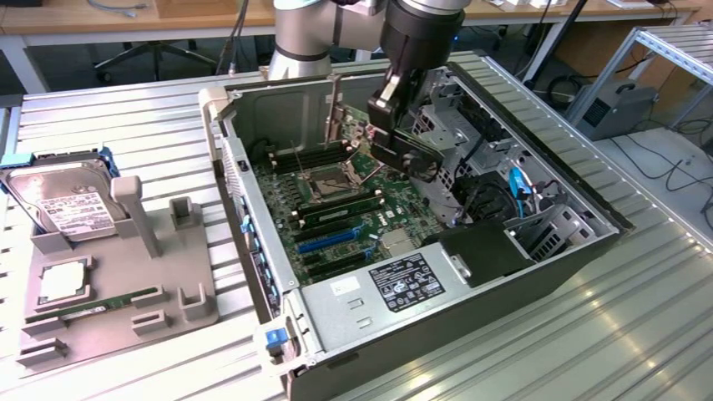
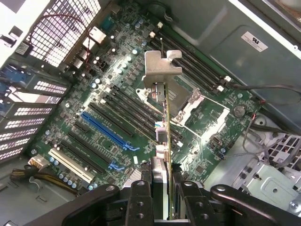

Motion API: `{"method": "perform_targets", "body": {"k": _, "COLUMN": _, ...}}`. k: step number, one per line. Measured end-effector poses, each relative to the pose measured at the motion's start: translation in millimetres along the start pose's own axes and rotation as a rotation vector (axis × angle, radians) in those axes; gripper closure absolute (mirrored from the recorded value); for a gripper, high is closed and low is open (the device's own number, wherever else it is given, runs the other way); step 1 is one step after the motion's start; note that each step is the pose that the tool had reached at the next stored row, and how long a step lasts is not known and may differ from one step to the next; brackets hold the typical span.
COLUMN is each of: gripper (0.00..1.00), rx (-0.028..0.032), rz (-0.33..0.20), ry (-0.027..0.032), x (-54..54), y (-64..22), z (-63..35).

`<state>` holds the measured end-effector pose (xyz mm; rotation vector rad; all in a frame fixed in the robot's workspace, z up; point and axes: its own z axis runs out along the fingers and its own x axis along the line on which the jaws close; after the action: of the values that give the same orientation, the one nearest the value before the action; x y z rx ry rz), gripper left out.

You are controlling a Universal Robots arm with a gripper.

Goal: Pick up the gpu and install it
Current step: 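Insert the gpu into the slot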

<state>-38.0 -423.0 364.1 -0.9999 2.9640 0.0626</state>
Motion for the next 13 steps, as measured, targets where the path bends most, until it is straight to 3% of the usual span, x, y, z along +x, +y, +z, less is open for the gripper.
{"method": "perform_targets", "body": {"k": 3, "gripper": 0.73, "rx": -0.0007, "rz": -0.027, "ry": 0.0009, "x": 0.0, "y": 0.0, "z": 0.1}}
{"method": "perform_targets", "body": {"k": 13, "gripper": 0.73, "rx": -0.0011, "rz": -0.043, "ry": 0.0014, "x": 0.0, "y": 0.0, "z": 0.1}}
